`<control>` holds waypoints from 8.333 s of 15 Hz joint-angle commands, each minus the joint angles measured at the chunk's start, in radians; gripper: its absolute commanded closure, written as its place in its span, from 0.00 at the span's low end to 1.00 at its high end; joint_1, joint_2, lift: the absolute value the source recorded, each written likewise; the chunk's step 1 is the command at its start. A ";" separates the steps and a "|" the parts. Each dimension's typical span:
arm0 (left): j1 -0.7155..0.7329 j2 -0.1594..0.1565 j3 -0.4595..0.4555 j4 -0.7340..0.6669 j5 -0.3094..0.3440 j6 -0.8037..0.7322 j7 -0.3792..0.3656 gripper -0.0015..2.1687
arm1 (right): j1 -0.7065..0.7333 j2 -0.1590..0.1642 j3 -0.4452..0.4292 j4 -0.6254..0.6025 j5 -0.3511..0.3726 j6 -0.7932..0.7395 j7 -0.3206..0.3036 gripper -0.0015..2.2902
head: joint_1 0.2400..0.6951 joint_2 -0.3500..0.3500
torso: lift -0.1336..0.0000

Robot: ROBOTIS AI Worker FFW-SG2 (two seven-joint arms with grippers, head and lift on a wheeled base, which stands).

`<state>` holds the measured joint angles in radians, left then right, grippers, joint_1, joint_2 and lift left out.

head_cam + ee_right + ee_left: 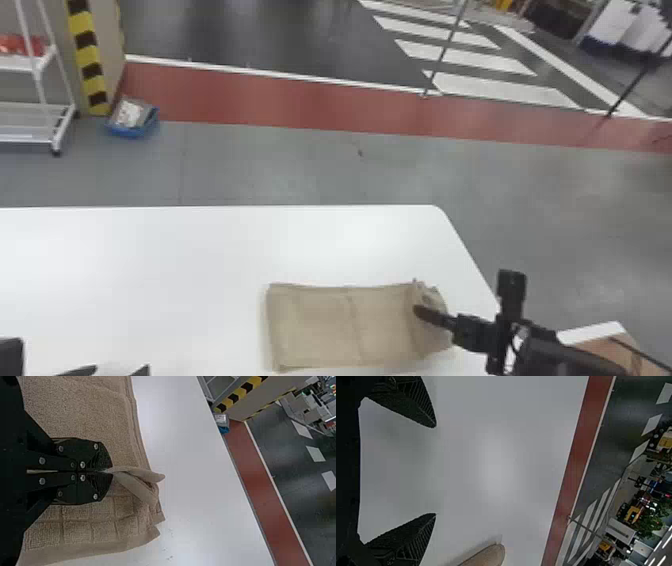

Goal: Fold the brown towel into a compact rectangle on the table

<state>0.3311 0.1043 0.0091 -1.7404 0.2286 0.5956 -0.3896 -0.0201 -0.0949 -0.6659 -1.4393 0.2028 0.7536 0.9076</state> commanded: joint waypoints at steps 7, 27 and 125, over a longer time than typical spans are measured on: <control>0.009 0.000 0.000 -0.005 0.000 -0.001 0.001 0.04 | 0.081 0.023 -0.121 -0.236 -0.092 0.123 0.060 0.65 | 1.00 0.00 | 1.00; 0.028 0.002 -0.029 -0.018 -0.008 -0.010 0.001 0.04 | 0.019 -0.088 -0.066 0.097 0.007 -0.073 -0.021 0.04 | 1.00 0.00 | 1.00; -0.001 0.025 0.012 0.048 0.002 -0.032 -0.009 0.04 | 0.183 0.096 0.384 -0.432 0.086 0.194 0.066 0.03 | 1.00 0.36 | 1.00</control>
<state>0.3293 0.1285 0.0215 -1.6905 0.2301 0.5638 -0.3982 0.1608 0.0000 -0.2768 -1.8699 0.2992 0.9476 0.9733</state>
